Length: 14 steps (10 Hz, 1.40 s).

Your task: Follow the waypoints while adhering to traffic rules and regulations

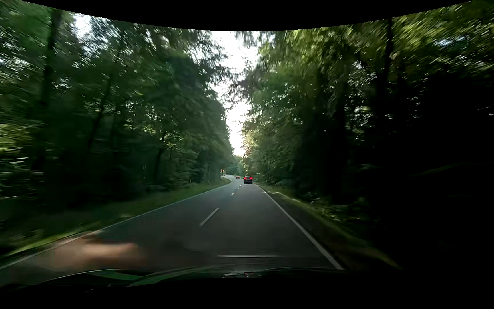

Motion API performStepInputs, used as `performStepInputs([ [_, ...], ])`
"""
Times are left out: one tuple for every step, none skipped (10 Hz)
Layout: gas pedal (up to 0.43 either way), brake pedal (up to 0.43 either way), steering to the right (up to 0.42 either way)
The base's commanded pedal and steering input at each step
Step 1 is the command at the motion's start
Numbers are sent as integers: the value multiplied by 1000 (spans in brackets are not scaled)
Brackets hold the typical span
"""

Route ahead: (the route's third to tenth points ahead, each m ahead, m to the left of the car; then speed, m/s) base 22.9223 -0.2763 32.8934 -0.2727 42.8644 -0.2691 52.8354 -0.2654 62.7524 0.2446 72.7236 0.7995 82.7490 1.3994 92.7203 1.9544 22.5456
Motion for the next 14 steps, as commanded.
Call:
performStepInputs([
  [67,0,0],
  [47,0,0],
  [0,0,1],
  [0,0,1],
  [0,0,0],
  [0,0,0],
  [0,0,0],
  [0,0,0],
  [0,0,-3],
  [0,0,-4],
  [0,0,-6],
  [0,0,-5],
  [0,0,-5],
  [0,0,-6],
])
